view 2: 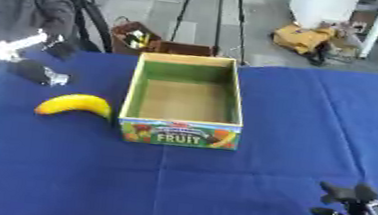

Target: Pick up objects on the table and place them in the box.

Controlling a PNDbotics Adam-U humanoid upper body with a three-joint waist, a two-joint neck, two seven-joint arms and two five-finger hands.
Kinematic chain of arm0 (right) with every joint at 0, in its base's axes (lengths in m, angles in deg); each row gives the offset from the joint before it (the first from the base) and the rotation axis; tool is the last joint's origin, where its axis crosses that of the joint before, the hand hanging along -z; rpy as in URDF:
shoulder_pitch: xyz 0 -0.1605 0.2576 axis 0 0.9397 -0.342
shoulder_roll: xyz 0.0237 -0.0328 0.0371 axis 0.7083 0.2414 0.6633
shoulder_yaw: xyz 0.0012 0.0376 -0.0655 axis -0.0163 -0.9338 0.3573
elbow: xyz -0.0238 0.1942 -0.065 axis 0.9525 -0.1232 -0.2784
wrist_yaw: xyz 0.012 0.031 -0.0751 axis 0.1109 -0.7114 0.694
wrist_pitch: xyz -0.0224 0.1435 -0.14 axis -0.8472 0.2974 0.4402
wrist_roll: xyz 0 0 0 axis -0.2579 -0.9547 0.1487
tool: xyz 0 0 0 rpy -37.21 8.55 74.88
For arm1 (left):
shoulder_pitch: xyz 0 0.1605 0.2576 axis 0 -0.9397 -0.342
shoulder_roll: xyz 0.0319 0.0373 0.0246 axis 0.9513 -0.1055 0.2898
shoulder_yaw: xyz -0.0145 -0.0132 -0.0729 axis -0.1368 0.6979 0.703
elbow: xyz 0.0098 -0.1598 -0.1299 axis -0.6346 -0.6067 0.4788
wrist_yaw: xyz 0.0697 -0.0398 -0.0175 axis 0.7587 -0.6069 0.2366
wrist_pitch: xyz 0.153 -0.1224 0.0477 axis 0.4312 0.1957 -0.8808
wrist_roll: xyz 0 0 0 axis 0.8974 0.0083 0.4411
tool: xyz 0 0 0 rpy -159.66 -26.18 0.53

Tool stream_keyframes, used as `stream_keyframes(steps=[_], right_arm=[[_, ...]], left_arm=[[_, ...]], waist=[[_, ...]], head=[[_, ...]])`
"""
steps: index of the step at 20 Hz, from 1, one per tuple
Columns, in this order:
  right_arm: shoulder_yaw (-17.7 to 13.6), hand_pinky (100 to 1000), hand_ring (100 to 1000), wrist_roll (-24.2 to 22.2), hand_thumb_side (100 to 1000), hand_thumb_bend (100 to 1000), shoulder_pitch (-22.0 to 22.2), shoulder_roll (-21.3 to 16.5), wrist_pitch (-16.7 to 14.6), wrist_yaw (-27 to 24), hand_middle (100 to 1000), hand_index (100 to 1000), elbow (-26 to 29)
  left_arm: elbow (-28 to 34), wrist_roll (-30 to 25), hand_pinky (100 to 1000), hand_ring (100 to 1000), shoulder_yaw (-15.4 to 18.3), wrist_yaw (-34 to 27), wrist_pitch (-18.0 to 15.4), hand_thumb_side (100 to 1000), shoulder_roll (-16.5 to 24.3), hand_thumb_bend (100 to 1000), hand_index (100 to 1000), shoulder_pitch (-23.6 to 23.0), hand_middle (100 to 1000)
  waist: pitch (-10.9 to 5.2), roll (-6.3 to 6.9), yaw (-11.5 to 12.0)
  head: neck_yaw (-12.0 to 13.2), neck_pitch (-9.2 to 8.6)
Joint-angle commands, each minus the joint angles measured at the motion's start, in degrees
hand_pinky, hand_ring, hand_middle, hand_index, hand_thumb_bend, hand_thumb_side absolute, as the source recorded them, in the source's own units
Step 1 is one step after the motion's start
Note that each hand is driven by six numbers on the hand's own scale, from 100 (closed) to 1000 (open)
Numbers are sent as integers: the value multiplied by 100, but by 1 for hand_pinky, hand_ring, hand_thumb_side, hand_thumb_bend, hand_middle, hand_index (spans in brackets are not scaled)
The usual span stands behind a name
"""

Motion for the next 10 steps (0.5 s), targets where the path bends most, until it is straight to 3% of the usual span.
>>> stream_keyframes(steps=[1, 10], right_arm=[[1, 648, 930, -25, 743, 100, -25, -106, -9, 1, 540, 627, 103], [12, 648, 932, -31, 743, 100, -12, -112, -9, 12, 540, 627, 96]], left_arm=[[-417, 223, 784, 649, -137, 305, 16, 295, 18, 545, 775, 237, 619], [-1197, 1029, 774, 624, -135, 1182, -50, 210, -256, 492, 757, 367, 594]], waist=[[-103, -1, -17], [-105, 1, -26]], head=[[17, -39], [9, -15]])
